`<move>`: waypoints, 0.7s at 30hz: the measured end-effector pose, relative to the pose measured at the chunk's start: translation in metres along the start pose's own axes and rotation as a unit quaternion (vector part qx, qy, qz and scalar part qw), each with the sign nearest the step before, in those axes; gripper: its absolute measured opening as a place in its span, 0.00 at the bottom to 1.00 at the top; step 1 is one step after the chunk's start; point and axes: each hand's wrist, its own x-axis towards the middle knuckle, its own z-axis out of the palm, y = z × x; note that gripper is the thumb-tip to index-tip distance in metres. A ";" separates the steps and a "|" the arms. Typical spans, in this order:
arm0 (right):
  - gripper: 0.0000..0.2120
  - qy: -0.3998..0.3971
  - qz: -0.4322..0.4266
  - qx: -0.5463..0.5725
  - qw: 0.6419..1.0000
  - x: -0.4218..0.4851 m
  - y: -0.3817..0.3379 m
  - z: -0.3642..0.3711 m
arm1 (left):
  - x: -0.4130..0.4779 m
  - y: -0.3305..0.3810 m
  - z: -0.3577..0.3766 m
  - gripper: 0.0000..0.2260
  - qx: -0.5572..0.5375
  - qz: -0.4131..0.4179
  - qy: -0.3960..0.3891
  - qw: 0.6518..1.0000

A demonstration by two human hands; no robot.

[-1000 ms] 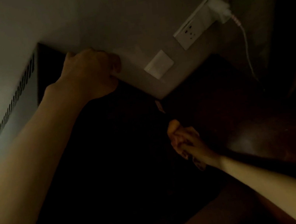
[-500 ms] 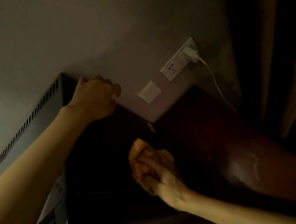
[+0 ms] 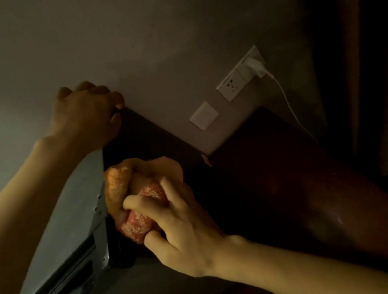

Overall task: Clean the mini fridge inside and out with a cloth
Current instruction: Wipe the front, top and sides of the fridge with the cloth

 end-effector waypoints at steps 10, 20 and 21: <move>0.29 -0.008 -0.092 -0.040 0.995 0.008 0.024 -0.004 | 0.026 0.028 0.006 0.13 -0.019 0.029 -0.012 0.999; 0.25 -0.043 -0.030 -0.019 0.998 -0.012 0.086 0.011 | 0.055 0.033 0.018 0.13 -0.043 0.047 0.006 0.998; 0.26 -0.061 -0.015 -0.004 0.998 -0.016 0.093 0.009 | 0.059 0.035 0.020 0.13 -0.048 0.054 0.011 0.997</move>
